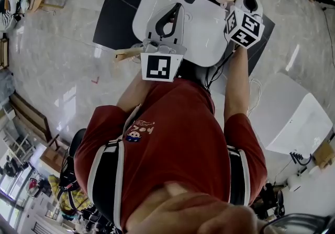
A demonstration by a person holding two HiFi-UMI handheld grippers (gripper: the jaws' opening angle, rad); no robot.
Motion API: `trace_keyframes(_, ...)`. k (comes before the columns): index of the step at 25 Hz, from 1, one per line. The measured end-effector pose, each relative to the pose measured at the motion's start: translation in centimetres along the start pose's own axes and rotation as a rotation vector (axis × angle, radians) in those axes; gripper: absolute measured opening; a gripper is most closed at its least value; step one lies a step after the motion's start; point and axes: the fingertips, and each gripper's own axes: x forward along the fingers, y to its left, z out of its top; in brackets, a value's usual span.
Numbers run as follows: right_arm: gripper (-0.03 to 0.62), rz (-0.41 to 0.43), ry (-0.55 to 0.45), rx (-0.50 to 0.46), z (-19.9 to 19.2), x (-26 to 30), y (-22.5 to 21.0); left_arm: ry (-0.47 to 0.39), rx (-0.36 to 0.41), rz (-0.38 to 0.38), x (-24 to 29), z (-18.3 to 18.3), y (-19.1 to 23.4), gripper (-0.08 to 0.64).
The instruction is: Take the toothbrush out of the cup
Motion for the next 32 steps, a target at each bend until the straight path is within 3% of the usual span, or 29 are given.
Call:
trace_keyframes(16,0.034,0.118,-0.171,-0.013,6.6,-8.8,1.0,-0.075,0.037,0.085,-5.1,3.0,-2.9,0.005)
trace_keyframes(32,0.034,0.348,-0.18,-0.073,4.6,-18.0,7.0,-0.113,0.049,0.278,-12.8,2.9,-2.8,0.005)
